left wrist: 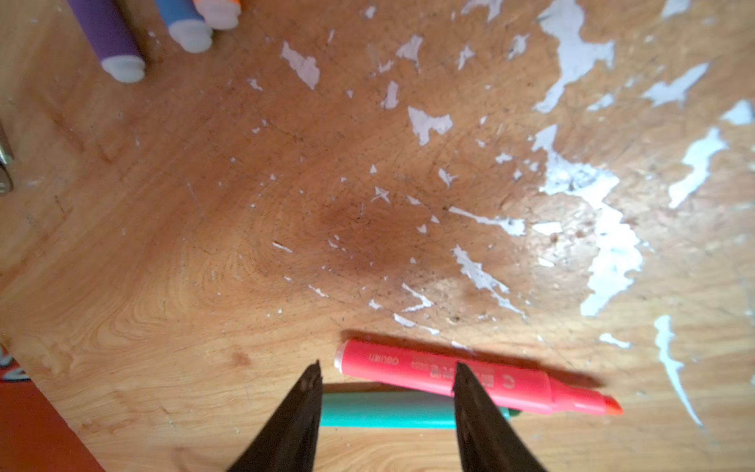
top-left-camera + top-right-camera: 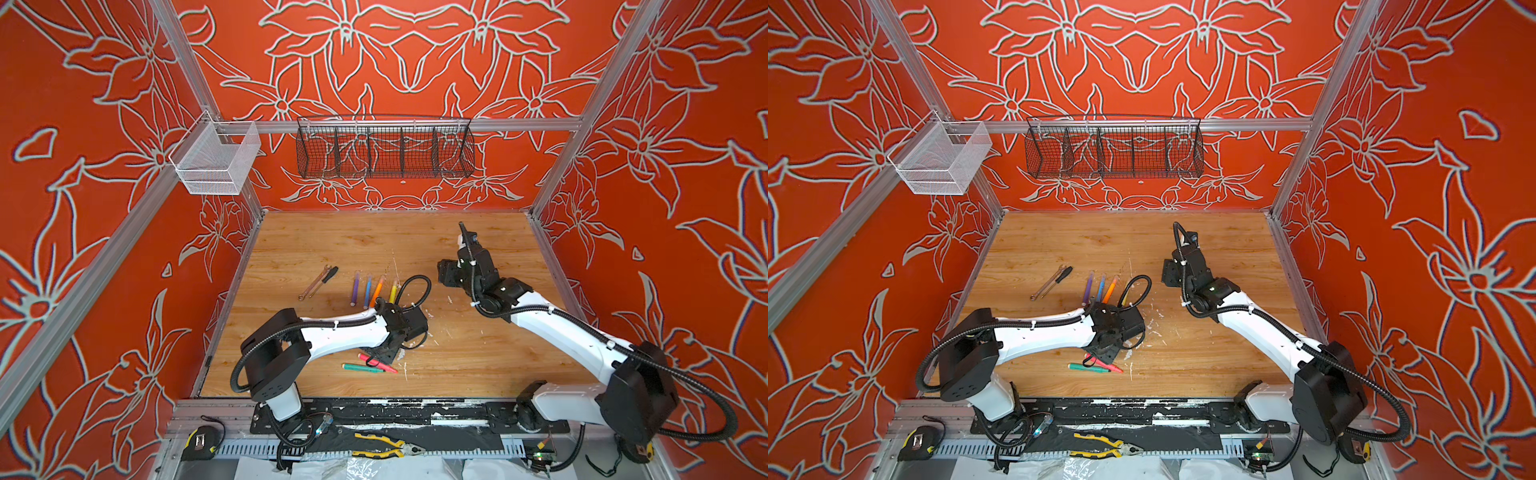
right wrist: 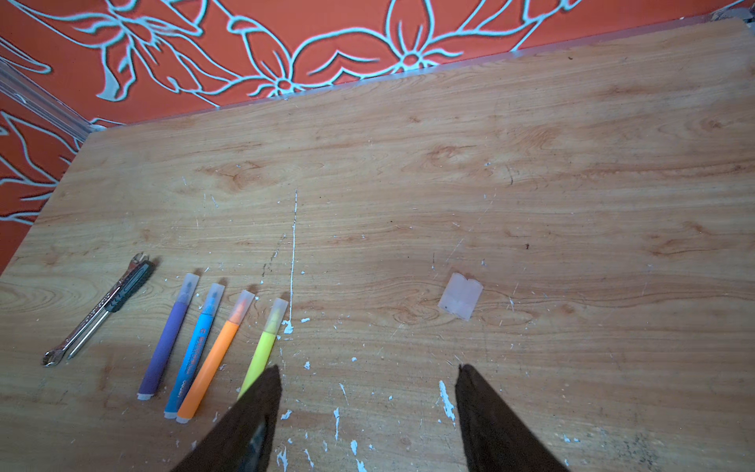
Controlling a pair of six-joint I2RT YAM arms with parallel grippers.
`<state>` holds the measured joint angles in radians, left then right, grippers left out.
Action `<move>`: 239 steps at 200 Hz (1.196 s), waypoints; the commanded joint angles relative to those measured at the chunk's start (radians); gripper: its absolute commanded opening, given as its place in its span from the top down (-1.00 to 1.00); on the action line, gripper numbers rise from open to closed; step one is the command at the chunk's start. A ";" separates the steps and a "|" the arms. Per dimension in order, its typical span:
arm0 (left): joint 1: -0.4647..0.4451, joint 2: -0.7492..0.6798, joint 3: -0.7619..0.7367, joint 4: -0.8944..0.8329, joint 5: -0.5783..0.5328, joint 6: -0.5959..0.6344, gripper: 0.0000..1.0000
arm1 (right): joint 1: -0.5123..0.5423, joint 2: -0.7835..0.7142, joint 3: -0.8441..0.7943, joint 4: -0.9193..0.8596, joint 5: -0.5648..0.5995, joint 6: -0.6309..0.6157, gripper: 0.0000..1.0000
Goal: Insert the pens into the pen caps
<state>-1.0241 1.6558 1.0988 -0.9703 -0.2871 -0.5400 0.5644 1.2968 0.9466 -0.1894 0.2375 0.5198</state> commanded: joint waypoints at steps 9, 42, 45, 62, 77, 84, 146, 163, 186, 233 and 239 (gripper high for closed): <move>-0.051 -0.012 0.011 -0.076 0.004 -0.039 -0.03 | -0.009 0.010 -0.013 -0.008 -0.012 0.019 -0.40; -0.068 0.011 0.006 -0.078 0.015 -0.050 -0.03 | -0.011 0.014 -0.010 -0.010 -0.018 0.022 -0.39; -0.069 0.014 0.006 -0.078 0.014 -0.052 -0.03 | -0.011 0.013 -0.011 -0.012 -0.018 0.021 -0.39; -0.071 0.033 0.005 -0.070 0.015 -0.053 -0.04 | -0.013 0.011 -0.010 -0.012 -0.018 0.021 -0.38; -0.073 0.046 0.004 -0.065 0.020 -0.050 -0.05 | -0.015 0.009 -0.012 -0.014 -0.018 0.023 -0.39; -0.073 0.051 0.004 -0.060 0.024 -0.049 -0.07 | -0.015 0.009 -0.012 -0.014 -0.018 0.023 -0.39; -0.076 0.071 -0.011 -0.034 0.038 -0.040 -0.16 | -0.020 0.010 -0.012 -0.014 -0.026 0.026 -0.38; -0.076 0.075 -0.014 -0.029 0.040 -0.039 -0.17 | -0.023 0.013 -0.012 -0.013 -0.026 0.027 -0.38; -0.077 0.083 -0.017 -0.025 0.043 -0.035 -0.19 | -0.024 0.015 -0.012 -0.014 -0.027 0.029 -0.38; -0.075 0.116 -0.010 -0.022 0.030 -0.025 -0.28 | -0.027 0.019 -0.012 -0.015 -0.030 0.031 -0.38; -0.074 0.126 -0.006 -0.021 0.027 -0.022 -0.29 | -0.027 0.019 -0.012 -0.016 -0.032 0.034 -0.38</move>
<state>-1.0943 1.7237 1.0973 -0.9939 -0.2535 -0.5632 0.5446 1.3064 0.9466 -0.1925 0.2161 0.5335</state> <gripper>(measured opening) 0.638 0.689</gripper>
